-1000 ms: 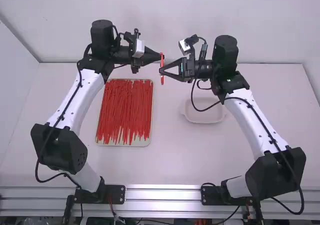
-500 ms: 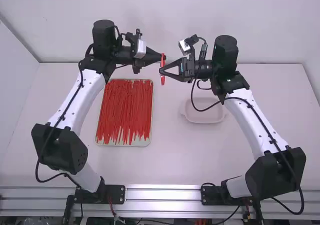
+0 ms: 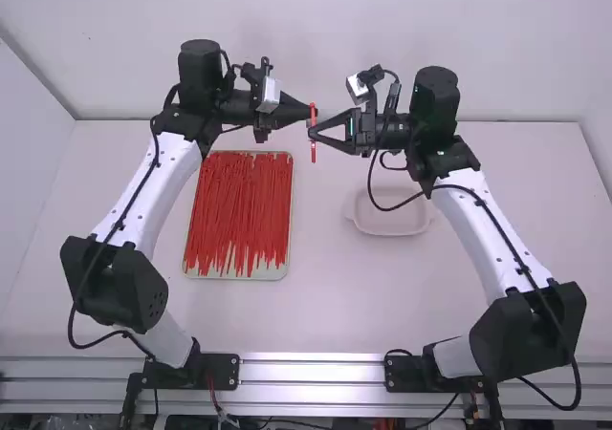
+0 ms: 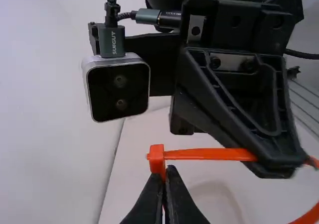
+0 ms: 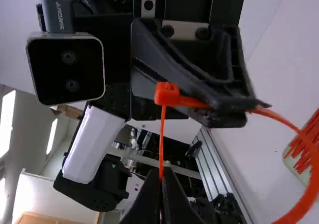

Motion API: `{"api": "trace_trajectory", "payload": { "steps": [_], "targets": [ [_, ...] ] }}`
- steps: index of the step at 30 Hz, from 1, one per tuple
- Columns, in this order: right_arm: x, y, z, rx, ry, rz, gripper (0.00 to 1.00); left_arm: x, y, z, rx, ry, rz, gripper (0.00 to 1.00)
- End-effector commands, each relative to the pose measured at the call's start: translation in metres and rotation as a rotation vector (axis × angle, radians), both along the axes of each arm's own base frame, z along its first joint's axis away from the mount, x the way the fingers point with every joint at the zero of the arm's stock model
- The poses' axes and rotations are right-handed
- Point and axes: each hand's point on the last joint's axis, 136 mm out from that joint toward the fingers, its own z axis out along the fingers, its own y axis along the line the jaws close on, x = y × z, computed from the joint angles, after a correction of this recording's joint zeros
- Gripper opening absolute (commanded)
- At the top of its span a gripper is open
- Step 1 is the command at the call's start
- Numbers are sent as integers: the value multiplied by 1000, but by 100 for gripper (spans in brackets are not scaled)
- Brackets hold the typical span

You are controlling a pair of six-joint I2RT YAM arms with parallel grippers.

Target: Fasten the cable tie

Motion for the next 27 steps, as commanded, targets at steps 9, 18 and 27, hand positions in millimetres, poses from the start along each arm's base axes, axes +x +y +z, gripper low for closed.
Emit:
{"api": "trace_trajectory", "payload": {
  "steps": [9,18,27],
  "targets": [
    [2,-6,24,25,-37,-46,0,-27,-11,1,-31,-17,-140,2],
    [8,-11,25,24,-31,-77,0,-37,-18,2,-39,-1,-191,2],
    [15,-13,33,42,-53,-114,0,-42,-21,-4,-34,11,-202,2]
  ]
}}
